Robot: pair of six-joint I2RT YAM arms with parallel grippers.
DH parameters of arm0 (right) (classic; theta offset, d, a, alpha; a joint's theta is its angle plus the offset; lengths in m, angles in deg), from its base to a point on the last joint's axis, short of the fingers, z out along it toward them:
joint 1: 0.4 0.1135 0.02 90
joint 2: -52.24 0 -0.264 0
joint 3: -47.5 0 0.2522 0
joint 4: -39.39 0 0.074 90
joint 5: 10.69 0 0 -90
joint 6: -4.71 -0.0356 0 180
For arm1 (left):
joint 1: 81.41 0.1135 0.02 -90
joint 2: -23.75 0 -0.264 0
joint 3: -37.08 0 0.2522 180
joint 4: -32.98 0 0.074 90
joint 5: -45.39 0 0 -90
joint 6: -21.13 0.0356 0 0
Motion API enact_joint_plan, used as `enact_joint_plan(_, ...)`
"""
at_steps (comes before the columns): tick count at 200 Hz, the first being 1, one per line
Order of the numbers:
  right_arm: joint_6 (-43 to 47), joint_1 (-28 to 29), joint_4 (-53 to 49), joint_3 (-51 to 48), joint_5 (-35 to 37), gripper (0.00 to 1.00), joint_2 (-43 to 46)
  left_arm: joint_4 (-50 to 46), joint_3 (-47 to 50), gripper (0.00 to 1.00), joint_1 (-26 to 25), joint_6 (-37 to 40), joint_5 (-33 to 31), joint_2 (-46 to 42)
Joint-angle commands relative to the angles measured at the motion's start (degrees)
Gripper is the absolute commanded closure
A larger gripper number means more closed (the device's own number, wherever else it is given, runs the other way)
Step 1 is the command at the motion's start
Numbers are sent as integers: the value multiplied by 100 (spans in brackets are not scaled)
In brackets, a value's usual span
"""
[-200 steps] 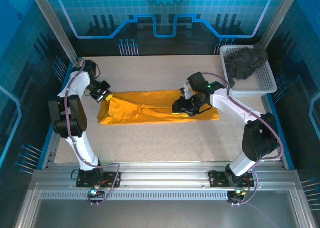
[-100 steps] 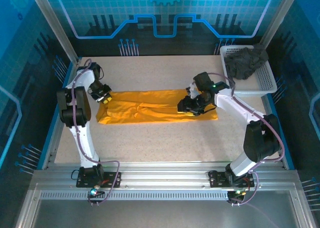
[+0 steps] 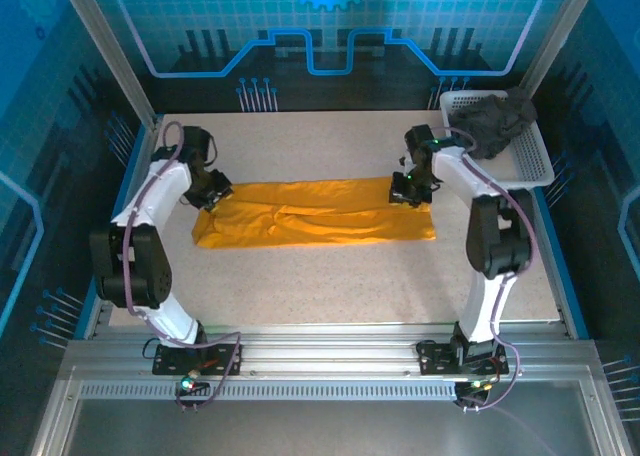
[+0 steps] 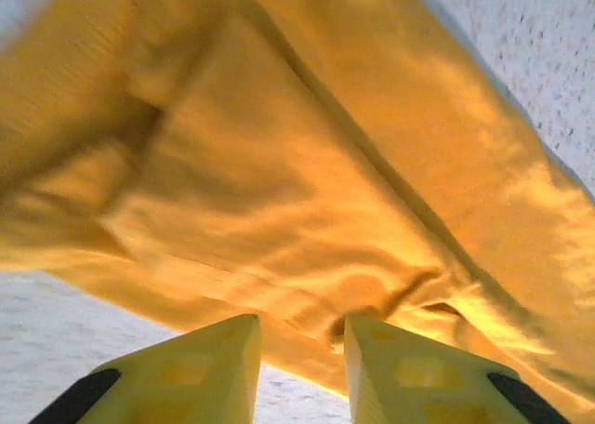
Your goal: Fold and stack the t-shirts
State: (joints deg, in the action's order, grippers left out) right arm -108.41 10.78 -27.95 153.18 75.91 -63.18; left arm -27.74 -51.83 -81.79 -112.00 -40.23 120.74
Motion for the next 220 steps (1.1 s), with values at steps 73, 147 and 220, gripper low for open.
enact_joint_plan(73, 202, 630, -1460, -220, 1010, 74, -747, 626, -1714, 74, -138, -1449, 1073, 2790)
enact_joint_plan(147, -1935, 2721, 57, -2599, -753, 73, 875, 1970, -6334, 66, -1082, -2315, 2584, 5958)
enact_joint_plan(220, -2607, 2646, 906, -1999, -1521, 71, 513, 3823, -7415, 50, -1454, -3567, 2678, 6518)
